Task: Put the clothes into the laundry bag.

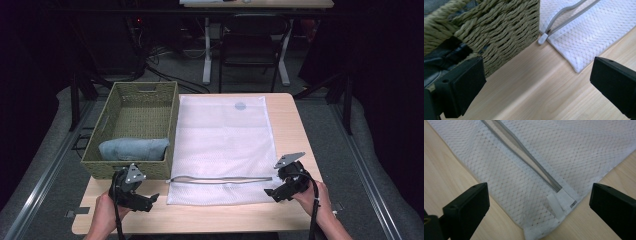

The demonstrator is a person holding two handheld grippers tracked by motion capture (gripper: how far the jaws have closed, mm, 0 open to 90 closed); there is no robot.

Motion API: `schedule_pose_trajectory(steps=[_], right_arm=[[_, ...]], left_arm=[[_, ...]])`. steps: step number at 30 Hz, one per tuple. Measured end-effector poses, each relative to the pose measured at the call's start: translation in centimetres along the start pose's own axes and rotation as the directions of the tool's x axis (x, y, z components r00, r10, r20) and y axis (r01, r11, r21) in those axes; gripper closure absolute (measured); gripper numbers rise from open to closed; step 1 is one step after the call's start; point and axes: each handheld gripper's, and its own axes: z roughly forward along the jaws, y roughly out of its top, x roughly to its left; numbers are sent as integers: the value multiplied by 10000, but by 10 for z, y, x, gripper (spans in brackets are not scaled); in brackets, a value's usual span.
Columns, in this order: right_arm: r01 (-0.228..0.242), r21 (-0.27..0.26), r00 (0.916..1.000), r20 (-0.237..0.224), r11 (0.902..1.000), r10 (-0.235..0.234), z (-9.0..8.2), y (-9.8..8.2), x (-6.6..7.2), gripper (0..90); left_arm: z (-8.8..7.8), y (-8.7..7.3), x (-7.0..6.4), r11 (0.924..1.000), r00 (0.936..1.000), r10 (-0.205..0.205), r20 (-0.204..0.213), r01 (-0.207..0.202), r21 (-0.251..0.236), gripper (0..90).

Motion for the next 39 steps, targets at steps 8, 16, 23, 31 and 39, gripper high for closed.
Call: schedule_pose_trajectory(steps=[8,16,23,31,39], right_arm=[[-19,-95,9993,-379,10000,15,1,0,-2,41],[27,230,9989,-469,9997,-16,5,4,-2,44],[139,336,9982,-594,9993,-119,10,9,-2,43],[397,389,9962,-788,9985,-365,16,20,2,41],[554,415,9941,-961,9976,-512,26,31,2,40]], left_arm=[[2,1,2,9999,9996,-152,250,152,-7,1],[4,3,1,9999,9988,-106,476,106,-1,1],[6,4,3,10000,9980,-78,628,77,19,1],[6,5,2,10000,9978,-59,653,60,-16,1],[8,6,2,10000,9970,-36,773,32,55,1]])
